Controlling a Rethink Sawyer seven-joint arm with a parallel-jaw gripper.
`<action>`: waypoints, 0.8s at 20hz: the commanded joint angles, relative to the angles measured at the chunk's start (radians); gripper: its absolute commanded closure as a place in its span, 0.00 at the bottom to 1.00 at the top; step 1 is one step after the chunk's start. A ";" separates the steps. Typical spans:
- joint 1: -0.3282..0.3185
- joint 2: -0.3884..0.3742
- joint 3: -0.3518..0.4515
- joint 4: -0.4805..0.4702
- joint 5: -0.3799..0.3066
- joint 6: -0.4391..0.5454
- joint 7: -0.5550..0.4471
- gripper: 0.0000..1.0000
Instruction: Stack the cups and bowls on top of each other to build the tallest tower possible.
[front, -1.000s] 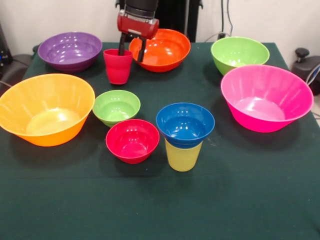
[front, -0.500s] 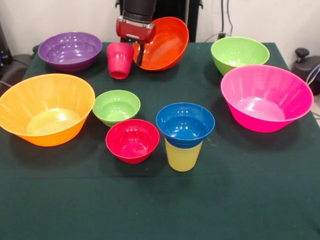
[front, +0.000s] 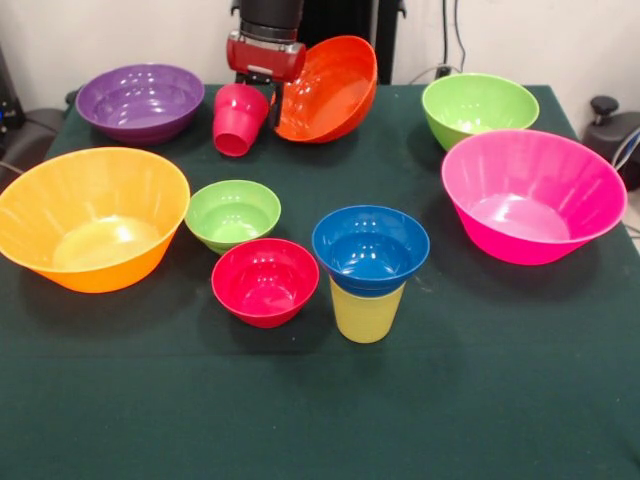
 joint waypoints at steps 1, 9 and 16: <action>-0.027 -0.031 0.159 -0.039 -0.060 0.179 0.069 0.00; -0.093 -0.099 0.263 -0.053 -0.069 0.312 0.054 0.00; -0.038 -0.067 0.189 -0.092 -0.049 0.203 0.052 0.00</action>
